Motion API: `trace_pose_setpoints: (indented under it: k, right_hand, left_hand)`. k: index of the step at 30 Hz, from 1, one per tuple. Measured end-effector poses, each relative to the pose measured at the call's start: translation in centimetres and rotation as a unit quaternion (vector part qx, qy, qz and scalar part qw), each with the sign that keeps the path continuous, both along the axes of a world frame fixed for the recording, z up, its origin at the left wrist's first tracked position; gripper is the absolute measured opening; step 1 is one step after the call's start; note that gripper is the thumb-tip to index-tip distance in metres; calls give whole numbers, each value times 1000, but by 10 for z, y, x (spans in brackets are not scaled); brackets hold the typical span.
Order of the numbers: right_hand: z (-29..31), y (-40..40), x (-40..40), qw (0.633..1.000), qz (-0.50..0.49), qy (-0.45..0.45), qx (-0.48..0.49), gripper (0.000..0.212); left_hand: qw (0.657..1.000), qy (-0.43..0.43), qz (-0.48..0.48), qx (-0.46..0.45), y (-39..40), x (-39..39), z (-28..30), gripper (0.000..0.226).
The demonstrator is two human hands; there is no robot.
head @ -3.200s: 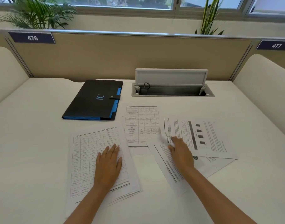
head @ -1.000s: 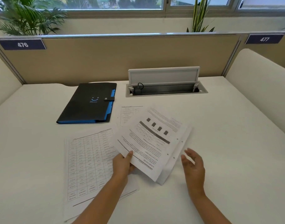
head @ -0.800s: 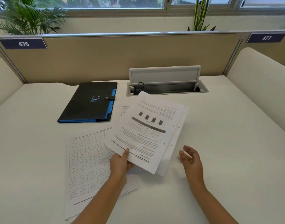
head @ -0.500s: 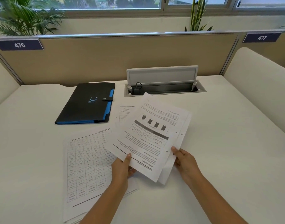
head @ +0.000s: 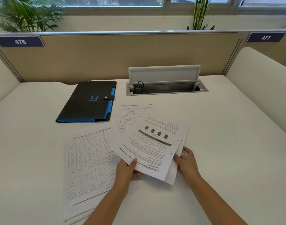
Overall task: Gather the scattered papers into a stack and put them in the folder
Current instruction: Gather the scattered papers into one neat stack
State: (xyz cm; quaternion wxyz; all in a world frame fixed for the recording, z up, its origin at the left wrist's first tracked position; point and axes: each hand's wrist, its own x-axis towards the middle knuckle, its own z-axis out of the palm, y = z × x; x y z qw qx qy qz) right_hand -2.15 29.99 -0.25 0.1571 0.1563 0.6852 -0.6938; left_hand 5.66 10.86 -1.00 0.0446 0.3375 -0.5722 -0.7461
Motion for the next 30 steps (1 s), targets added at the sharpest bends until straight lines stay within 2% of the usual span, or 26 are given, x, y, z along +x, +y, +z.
trace_pose_setpoints:
  k: [3, 6, 8, 10, 11, 14, 18, 22, 26, 30]
  right_hand:
    - [1, -2, 3, 1000, -21, 8, -2, 59]
    - [0, -4, 3, 999, -36, 12, 17, 59]
    - [-3, -6, 4, 998, -50, 28, 40, 46]
    - [-1, -8, 6, 996, -51, 42, 62, 18]
    - [2, -9, 6, 996, -50, 38, 62, 11]
    - [6, -6, 4, 999, -33, -5, 15, 33]
    - [5, 0, 3, 998, 23, 7, 54, 3]
    - [3, 1, 5, 997, 20, 20, 78, 19]
    - [4, 3, 7, 998, 16, 43, 48, 31]
    - [3, 7, 13, 994, -1, 96, 51, 77]
  left_hand:
    - [1000, -3, -12, -20, 0, 0, -1, 22]
    - [1000, 5, -11, -7, -1, 2, 0, 22]
    - [1000, 14, -8, 0, -3, 3, 1, 21]
    - [1000, 22, -6, 4, -4, 5, 1, 20]
    - [1000, 26, -7, 6, -4, 6, 1, 20]
    - [999, 34, -11, -1, -3, 7, 1, 22]
    - [999, 38, -9, 5, -4, 6, -1, 18]
    - [998, 38, -3, 41, -10, 3, 0, 15]
    - [996, 68, 23, 48, -28, -6, 14, 20]
    - [996, 89, -16, 26, -57, -15, 44, 30]
